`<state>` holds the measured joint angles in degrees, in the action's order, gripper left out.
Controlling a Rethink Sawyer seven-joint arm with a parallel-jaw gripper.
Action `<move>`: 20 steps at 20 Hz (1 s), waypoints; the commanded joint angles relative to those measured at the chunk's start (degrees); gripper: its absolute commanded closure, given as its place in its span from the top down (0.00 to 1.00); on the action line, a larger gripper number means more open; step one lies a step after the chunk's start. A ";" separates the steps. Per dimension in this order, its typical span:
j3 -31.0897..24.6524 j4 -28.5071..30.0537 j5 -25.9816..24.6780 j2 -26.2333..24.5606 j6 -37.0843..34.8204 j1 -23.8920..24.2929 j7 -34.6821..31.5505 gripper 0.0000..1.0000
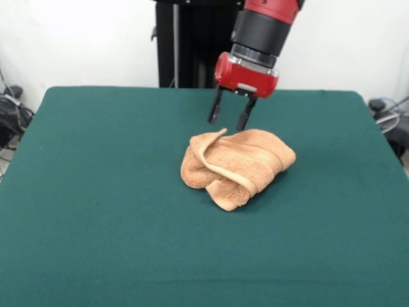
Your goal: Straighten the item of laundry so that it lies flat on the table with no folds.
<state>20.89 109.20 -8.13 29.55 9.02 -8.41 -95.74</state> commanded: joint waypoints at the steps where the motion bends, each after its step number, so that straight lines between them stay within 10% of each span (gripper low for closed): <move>1: -0.86 -1.62 -2.58 -2.86 2.58 -0.19 -6.17 1.00; 20: 0.31 -2.79 -1.36 -5.52 3.33 -1.46 -6.49 1.00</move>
<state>22.37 109.15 -8.53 26.25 10.84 -8.49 -95.74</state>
